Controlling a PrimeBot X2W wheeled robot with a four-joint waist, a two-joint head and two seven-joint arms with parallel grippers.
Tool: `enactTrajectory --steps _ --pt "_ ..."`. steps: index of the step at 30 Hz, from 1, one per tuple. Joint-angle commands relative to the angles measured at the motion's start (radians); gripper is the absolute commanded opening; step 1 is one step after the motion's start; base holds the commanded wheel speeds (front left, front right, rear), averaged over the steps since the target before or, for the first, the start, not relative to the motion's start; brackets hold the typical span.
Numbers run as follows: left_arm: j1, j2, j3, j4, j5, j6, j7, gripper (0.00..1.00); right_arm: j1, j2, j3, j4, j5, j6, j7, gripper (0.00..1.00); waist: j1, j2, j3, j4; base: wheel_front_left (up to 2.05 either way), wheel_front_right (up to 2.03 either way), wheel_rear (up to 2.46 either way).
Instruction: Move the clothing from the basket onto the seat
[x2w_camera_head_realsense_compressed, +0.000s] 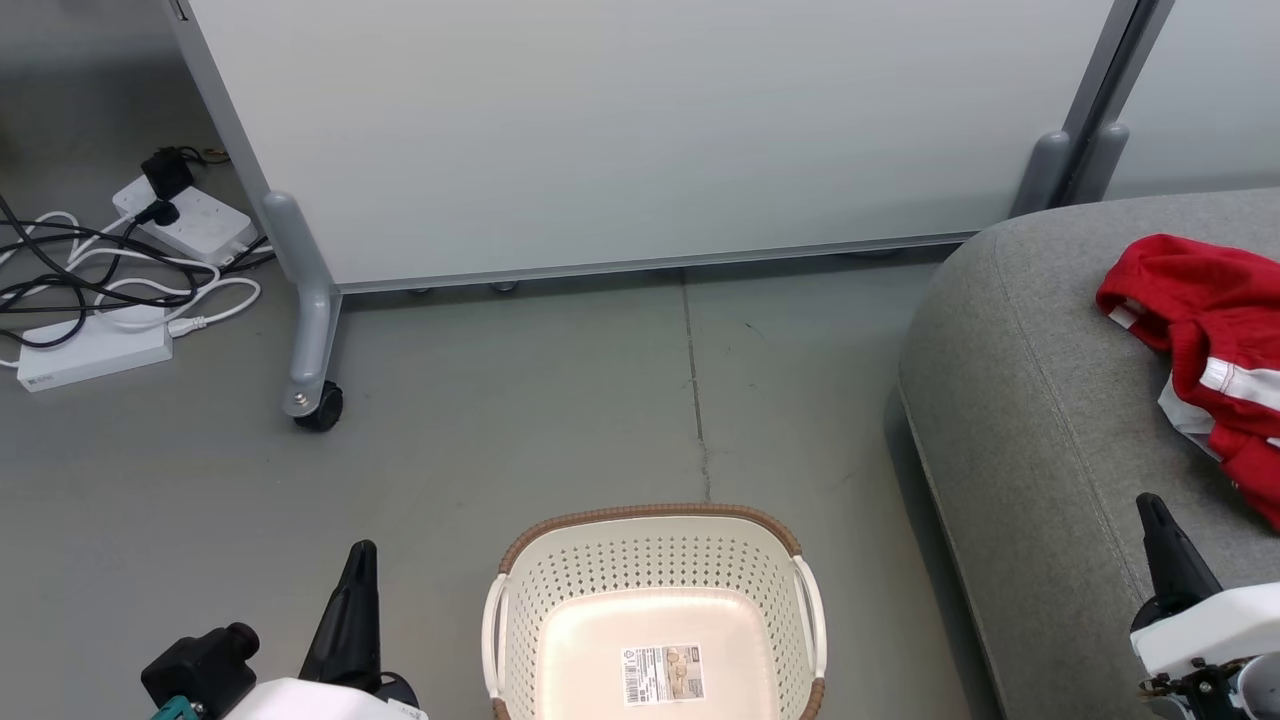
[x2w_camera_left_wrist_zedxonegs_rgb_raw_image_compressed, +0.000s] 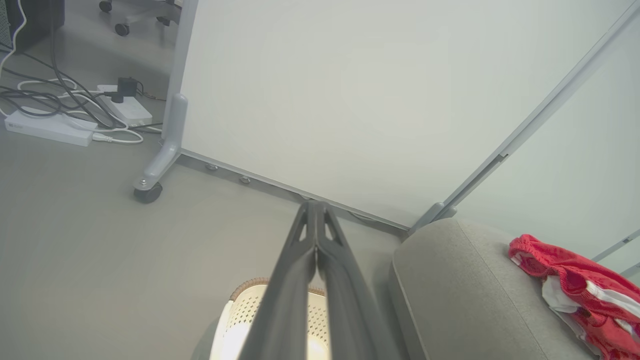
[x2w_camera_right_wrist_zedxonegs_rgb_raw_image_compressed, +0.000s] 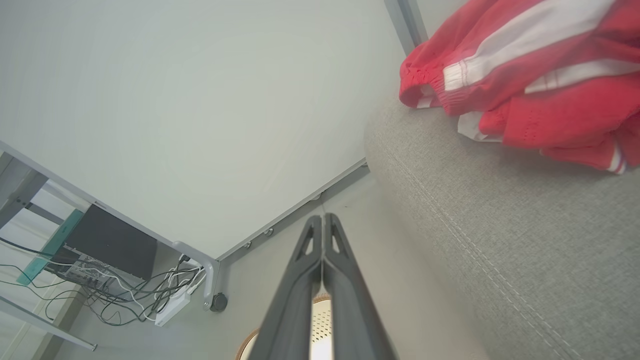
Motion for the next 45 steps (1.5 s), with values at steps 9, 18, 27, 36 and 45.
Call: enactTrajectory --steps 9,18,27,36,45 --pt "-0.028 -0.02 0.016 -0.019 -0.127 -0.044 -0.009 0.0 -0.05 -0.028 -0.068 0.018 0.144 0.001 0.082 0.0 0.0 -0.0001 -0.002 0.003 0.0 0.0 0.0" --pt "-0.031 -0.042 0.021 -0.023 -0.226 -0.074 -0.011 0.0 -0.069 -0.04 -0.119 0.043 0.255 0.001 0.149 0.0 0.0 -0.0001 -0.003 0.006 0.0 0.0 0.0" --pt "-0.033 -0.06 0.026 -0.026 -0.308 -0.1 -0.013 0.0 -0.085 -0.05 -0.163 0.063 0.345 0.001 0.205 0.0 0.0 -0.0001 -0.005 0.009 0.0 0.0 0.0" --pt "-0.036 -0.078 0.03 -0.028 -0.391 -0.126 -0.015 0.0 -0.1 -0.059 -0.207 0.084 0.438 0.001 0.263 0.0 0.0 -0.0001 -0.007 0.012 0.0 0.0 0.0" --pt "-0.037 -0.097 0.035 -0.031 -0.478 -0.152 -0.017 0.0 -0.116 -0.068 -0.255 0.107 0.532 0.002 0.322 0.0 0.0 -0.0001 -0.008 0.015 0.0 0.0 0.0"
